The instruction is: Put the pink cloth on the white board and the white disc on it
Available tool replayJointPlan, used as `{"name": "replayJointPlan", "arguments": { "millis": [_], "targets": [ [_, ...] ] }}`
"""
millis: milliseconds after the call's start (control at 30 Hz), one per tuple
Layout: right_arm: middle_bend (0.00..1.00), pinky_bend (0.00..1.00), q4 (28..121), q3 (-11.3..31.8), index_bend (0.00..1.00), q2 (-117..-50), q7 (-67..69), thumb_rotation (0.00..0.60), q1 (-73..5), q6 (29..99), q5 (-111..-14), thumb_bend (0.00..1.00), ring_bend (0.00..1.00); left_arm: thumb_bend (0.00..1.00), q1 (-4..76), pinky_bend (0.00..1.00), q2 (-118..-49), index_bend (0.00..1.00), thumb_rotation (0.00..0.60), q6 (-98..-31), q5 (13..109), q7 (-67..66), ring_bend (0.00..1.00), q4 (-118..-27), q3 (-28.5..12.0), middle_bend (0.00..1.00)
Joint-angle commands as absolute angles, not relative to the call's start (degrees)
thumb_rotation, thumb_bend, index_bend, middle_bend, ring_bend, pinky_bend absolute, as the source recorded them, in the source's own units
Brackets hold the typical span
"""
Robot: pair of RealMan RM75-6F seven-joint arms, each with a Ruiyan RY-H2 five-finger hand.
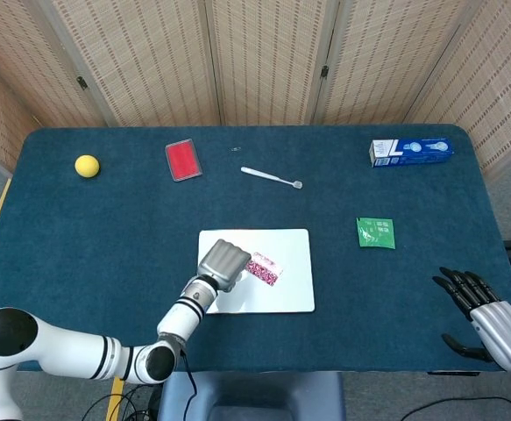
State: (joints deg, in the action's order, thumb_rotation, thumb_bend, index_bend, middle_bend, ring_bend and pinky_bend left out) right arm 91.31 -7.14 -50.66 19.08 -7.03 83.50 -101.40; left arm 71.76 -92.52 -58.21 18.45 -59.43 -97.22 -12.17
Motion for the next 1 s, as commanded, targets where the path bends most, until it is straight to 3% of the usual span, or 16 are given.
{"name": "replayJointPlan", "arguments": {
  "millis": [33,1000],
  "targets": [
    [0.0,0.0,90.49,-7.11,0.0,-50.17,21.15,0.6,-7.35,83.47,-101.3,0.19,0.0,0.35,74.76,0.9,-95.0,0.59,0.6,-57.39,15.76,-60.8,1.0,-94.06,-13.51,1.0],
    [0.0,0.0,86.92,-7.13,0.0,-49.19,29.39,0.6,-7.28,85.48,-101.58,0.19,0.0,0.35,86.49,0.9,-108.17,0.59,0.6,-49.25,7.69,-62.75,1.0,-72.38,-14.62,1.0]
  ]
}}
